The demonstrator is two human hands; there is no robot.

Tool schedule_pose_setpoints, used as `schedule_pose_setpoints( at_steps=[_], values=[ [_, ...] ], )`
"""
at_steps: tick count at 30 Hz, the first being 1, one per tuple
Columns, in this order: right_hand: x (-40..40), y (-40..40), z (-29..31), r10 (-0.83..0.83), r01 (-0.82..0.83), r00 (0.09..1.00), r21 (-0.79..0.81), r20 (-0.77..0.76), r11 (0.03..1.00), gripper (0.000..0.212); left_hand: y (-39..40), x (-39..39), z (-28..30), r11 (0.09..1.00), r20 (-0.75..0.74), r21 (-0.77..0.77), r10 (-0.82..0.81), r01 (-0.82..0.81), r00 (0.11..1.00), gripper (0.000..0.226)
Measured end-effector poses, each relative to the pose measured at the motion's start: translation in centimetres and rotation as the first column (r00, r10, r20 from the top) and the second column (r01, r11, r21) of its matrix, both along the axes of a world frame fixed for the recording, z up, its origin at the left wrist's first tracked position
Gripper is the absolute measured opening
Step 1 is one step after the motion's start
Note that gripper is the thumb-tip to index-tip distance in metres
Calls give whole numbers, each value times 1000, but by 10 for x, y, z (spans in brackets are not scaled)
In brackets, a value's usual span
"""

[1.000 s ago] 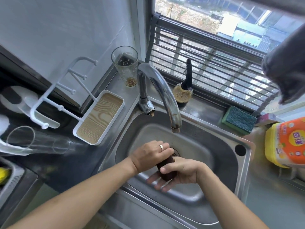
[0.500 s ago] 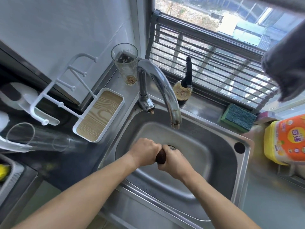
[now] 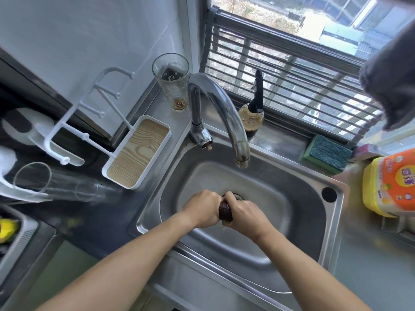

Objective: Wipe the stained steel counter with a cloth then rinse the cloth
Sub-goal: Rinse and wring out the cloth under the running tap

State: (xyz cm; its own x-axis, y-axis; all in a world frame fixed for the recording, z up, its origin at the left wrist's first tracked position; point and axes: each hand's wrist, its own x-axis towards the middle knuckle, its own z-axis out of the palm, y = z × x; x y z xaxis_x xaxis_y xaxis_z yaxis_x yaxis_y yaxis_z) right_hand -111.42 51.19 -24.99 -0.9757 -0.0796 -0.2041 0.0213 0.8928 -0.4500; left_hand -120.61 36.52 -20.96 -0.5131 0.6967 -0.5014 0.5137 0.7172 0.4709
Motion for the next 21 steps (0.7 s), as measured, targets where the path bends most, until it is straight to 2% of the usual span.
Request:
schedule_pose_setpoints(
  at_steps=[7,12,17,21],
  values=[
    [-1,7,14,53,-36,986,113,-156,993,57,5,10,-1,981,130,68,173,-183,976,26],
    [3,1,13,36,-21,987,95,-159,995,48,-4,11,-6,967,261,61,224,-247,939,6],
    [8,-4,9,46,-29,974,79,-220,996,50,-9,5,0,974,392,44,189,-224,900,9],
    [12,-4,8,61,-46,967,65,-249,997,56,-11,1,4,990,426,20,120,-142,897,9]
  ],
)
